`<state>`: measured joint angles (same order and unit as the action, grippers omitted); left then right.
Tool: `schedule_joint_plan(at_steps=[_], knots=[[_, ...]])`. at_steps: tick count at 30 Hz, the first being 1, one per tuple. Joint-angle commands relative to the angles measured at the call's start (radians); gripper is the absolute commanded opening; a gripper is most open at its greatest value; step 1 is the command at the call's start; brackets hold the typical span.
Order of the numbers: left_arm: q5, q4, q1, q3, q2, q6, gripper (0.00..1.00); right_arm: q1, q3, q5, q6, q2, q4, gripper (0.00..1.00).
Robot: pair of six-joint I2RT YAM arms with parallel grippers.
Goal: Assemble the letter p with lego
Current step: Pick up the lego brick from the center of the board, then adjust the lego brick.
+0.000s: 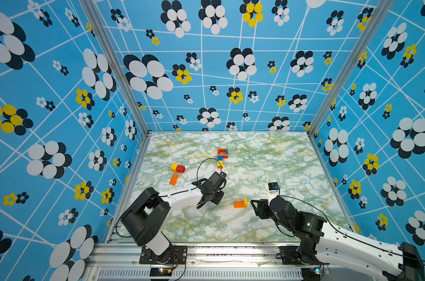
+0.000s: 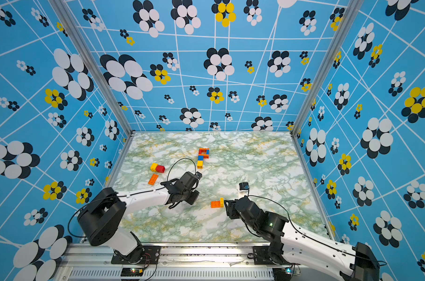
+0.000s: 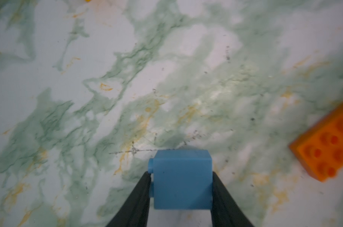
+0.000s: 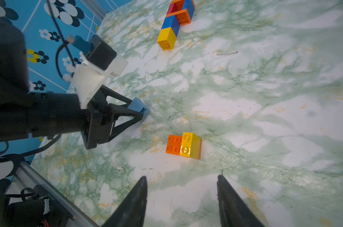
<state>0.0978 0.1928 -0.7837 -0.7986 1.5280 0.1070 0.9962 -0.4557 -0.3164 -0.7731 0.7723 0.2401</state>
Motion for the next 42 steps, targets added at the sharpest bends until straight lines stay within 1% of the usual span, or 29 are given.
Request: schedule_joint_plan(at_steps=[1,4,7,10,14,23,26,28,30,33,42], knots=[[-0.036,-0.126,-0.033,0.067,-0.118,-0.107,0.35,-0.034,-0.06,0.124,0.027,0.001,0.038,0.57],[-0.106,-0.246,-0.06,0.158,-0.217,-0.203,0.33,-0.07,-0.087,0.237,0.053,0.002,0.062,0.57],[-0.166,-0.345,-0.097,0.228,-0.297,-0.288,0.36,-0.089,-0.114,0.326,0.067,0.012,0.076,0.57],[-0.237,-0.37,-0.105,0.244,-0.342,-0.314,0.37,-0.093,-0.132,0.412,0.07,0.031,0.054,0.56],[-0.295,-0.356,-0.123,0.229,-0.367,-0.333,0.34,-0.094,-0.162,0.488,0.069,0.074,0.049,0.55],[-0.322,-0.31,-0.186,0.202,-0.368,-0.376,0.32,-0.106,-0.174,0.577,0.019,0.141,0.0,0.51],[-0.326,-0.332,-0.204,0.214,-0.37,-0.39,0.32,-0.11,-0.172,0.597,0.006,0.164,-0.014,0.48],[-0.36,-0.362,-0.216,0.235,-0.373,-0.43,0.3,-0.111,-0.168,0.608,-0.005,0.174,-0.033,0.46],[-0.36,-0.407,-0.237,0.266,-0.382,-0.469,0.3,-0.113,-0.163,0.617,-0.016,0.182,-0.051,0.44],[-0.361,-0.427,-0.243,0.282,-0.391,-0.479,0.33,-0.118,-0.16,0.633,-0.025,0.195,-0.069,0.42],[-0.368,-0.428,-0.252,0.284,-0.395,-0.504,0.33,-0.123,-0.155,0.698,-0.042,0.241,-0.123,0.31]])
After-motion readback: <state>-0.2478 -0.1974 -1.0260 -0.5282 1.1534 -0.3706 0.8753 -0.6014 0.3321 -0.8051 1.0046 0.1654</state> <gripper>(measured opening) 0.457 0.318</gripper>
